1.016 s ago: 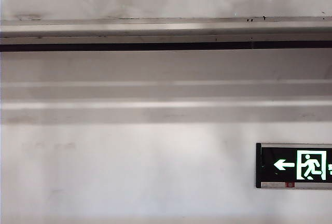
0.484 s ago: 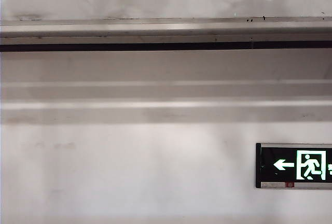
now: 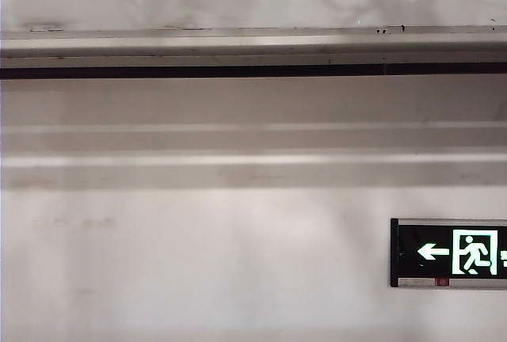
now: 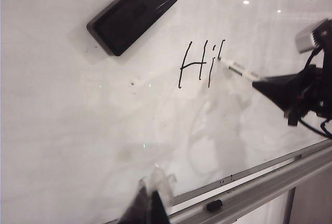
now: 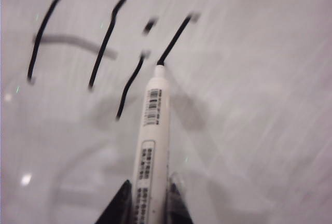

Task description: Take a marker from the whiteboard tray, write "Hi!" on the whiteboard, and then put the marker back vertically into the whiteboard tray.

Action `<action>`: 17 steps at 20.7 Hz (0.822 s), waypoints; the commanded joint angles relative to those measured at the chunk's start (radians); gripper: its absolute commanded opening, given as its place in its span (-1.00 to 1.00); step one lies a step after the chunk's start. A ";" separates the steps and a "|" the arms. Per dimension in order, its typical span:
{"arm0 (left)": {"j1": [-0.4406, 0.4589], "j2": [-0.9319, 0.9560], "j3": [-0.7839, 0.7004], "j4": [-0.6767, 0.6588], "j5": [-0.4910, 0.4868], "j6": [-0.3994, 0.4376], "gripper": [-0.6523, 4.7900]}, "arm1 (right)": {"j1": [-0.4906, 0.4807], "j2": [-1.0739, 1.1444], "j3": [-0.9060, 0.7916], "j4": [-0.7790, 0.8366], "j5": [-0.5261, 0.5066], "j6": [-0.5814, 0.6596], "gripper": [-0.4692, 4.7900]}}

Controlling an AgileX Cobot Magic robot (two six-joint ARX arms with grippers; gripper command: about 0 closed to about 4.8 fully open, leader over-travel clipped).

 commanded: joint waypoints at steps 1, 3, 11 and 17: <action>-0.001 -0.001 0.005 0.013 0.008 0.001 -0.78 | -0.002 0.001 0.002 -0.067 0.039 0.006 -0.84; -0.001 -0.001 0.005 0.013 0.008 0.001 -0.78 | -0.002 0.001 0.002 -0.097 0.039 0.009 -0.84; -0.001 -0.002 0.005 0.010 0.026 0.001 -0.78 | 0.003 -0.054 0.002 -0.115 0.029 0.010 -0.84; -0.001 -0.001 0.005 0.011 0.026 0.001 -0.78 | 0.005 -0.072 0.002 -0.169 -0.029 0.049 -0.84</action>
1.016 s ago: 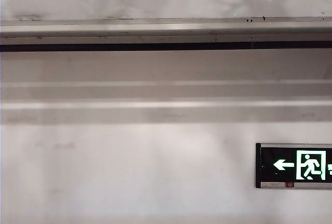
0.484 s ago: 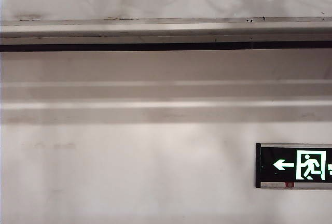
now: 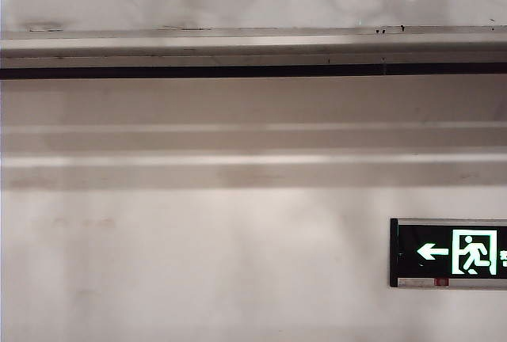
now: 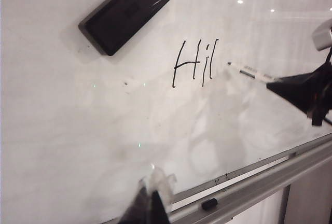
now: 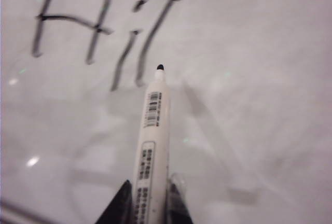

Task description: Take a marker from the whiteboard tray, write "Hi!" on the whiteboard, and then put the marker back vertically into the whiteboard tray.

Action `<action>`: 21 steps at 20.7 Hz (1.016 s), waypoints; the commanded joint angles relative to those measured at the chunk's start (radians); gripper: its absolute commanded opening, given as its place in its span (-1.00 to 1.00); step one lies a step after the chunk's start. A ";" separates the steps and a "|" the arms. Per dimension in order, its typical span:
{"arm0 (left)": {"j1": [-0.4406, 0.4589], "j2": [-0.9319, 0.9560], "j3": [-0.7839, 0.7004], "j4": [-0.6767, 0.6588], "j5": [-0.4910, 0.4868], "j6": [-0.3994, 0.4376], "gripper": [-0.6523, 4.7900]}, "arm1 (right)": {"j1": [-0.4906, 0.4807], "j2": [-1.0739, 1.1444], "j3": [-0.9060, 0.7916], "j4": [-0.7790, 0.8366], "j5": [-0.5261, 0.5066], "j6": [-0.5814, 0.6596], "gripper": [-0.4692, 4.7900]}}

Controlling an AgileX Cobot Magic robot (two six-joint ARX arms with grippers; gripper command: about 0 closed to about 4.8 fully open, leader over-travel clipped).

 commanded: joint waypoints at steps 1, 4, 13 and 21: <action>-0.001 -0.001 0.005 0.012 0.008 0.001 -0.78 | 0.000 0.009 0.000 -0.045 -0.026 0.045 -0.84; -0.001 -0.001 0.005 0.012 0.008 0.001 -0.78 | -0.001 0.027 0.000 -0.045 -0.024 0.046 -0.84; -0.001 -0.001 0.005 0.012 0.008 0.001 -0.78 | -0.007 0.058 0.000 0.010 -0.019 0.043 -0.84; -0.001 -0.001 0.005 0.013 0.008 0.001 -0.78 | -0.007 0.068 0.000 0.009 0.017 0.043 -0.84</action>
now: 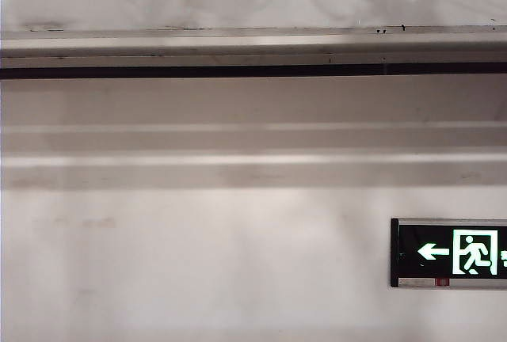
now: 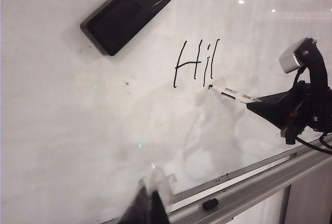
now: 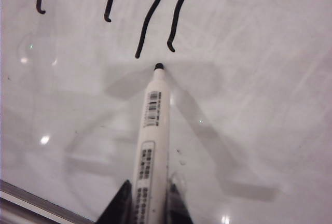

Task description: Take a marker from the whiteboard tray, write "Hi!" on the whiteboard, and then put the marker back vertically into the whiteboard tray.

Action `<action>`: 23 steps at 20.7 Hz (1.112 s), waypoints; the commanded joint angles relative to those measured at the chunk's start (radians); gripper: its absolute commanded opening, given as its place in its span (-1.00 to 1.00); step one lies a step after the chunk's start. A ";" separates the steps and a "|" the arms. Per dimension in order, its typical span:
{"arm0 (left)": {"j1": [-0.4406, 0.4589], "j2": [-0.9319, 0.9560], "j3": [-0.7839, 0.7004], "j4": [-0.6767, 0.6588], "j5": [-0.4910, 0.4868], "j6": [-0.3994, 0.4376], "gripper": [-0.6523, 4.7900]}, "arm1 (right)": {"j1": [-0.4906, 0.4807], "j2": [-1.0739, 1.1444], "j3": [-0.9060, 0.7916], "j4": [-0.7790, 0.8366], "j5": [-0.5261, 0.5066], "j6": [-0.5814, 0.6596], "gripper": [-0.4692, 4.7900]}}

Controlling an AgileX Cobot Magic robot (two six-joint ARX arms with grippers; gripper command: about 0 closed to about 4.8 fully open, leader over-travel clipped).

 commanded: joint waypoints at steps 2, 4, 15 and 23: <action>-0.001 -0.001 0.005 0.013 0.008 0.001 -0.78 | -0.003 0.001 0.004 0.020 -0.032 0.005 -0.84; -0.001 -0.001 0.005 0.013 0.008 0.001 -0.78 | -0.003 0.001 0.004 0.020 -0.032 0.005 -0.84; -0.001 -0.001 0.005 0.012 0.008 0.001 -0.78 | -0.002 -0.012 0.004 0.021 -0.002 0.005 -0.84; -0.002 0.016 0.022 -0.019 -0.009 -0.052 -0.78 | 0.000 -0.176 0.004 -0.158 -0.020 0.092 -0.84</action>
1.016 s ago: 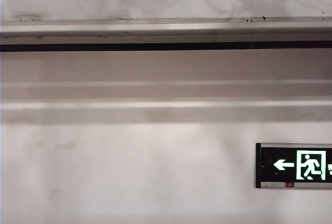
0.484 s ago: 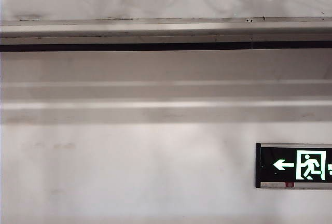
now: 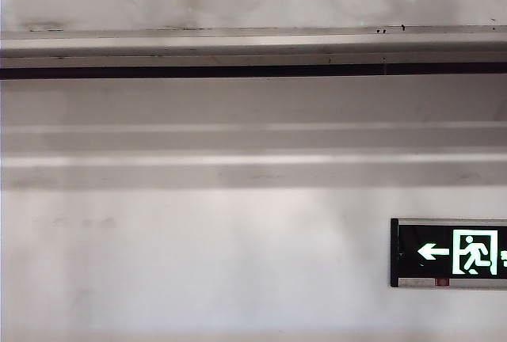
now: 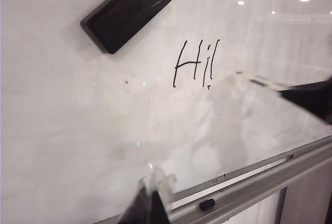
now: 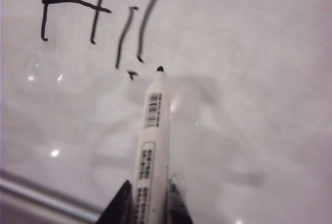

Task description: Take a marker from the whiteboard tray, write "Hi!" on the whiteboard, and then put the marker back vertically into the whiteboard tray.

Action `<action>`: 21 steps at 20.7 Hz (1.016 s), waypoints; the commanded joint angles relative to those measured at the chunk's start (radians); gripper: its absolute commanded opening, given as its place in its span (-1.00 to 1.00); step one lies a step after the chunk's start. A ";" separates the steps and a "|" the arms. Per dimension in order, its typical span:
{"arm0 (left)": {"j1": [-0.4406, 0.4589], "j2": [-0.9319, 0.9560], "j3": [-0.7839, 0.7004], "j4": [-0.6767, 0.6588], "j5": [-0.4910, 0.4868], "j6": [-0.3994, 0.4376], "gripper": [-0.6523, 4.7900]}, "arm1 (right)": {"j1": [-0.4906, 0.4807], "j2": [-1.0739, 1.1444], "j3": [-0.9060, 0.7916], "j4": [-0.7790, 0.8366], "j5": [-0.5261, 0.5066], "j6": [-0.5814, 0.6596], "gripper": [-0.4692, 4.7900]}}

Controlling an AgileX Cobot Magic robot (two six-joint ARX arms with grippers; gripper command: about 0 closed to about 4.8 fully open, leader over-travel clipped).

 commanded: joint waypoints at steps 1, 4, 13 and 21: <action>-0.003 0.027 0.047 -0.049 -0.022 -0.035 -0.78 | 0.000 -0.049 0.004 -0.077 -0.003 0.033 -0.84; -0.036 0.103 0.181 -0.181 -0.045 -0.005 -0.78 | 0.000 -0.061 0.002 -0.161 -0.002 0.106 -0.84; -0.251 0.228 0.373 -0.259 -0.174 0.095 -0.78 | 0.000 -0.122 -0.298 -0.019 0.001 0.154 -0.84; -0.301 0.226 0.373 -0.129 -0.255 0.097 -0.78 | -0.010 -0.177 -0.631 0.256 -0.056 0.238 -0.84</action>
